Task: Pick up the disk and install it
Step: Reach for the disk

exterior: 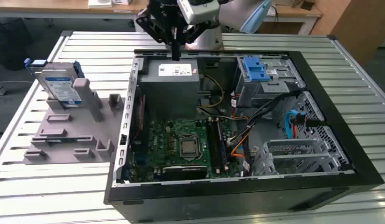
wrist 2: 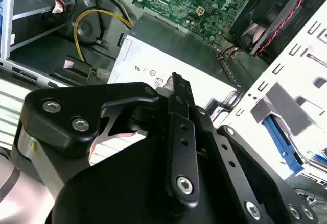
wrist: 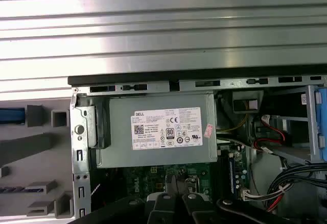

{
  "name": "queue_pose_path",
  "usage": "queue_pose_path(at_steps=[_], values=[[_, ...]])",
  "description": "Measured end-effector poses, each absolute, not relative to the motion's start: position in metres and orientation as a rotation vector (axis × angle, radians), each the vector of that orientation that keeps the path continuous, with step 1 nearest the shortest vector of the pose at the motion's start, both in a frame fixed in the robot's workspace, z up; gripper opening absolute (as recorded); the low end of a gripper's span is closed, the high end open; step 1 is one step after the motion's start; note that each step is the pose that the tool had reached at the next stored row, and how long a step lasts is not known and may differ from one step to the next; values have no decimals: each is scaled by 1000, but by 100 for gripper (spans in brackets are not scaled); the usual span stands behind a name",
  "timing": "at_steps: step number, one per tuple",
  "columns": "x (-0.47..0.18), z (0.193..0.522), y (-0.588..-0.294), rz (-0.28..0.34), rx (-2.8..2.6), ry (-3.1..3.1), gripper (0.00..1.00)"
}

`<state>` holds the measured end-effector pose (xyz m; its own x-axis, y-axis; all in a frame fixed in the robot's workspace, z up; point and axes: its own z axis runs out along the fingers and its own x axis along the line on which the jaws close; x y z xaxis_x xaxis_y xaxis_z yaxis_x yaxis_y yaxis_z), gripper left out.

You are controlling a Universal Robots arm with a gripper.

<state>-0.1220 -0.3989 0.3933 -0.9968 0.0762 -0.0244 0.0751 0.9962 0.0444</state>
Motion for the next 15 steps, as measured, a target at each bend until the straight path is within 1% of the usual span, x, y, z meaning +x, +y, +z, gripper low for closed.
queue_pose_path(at_steps=[15], values=[[-127, 393, -398, 67, 118, 3113, 11]])
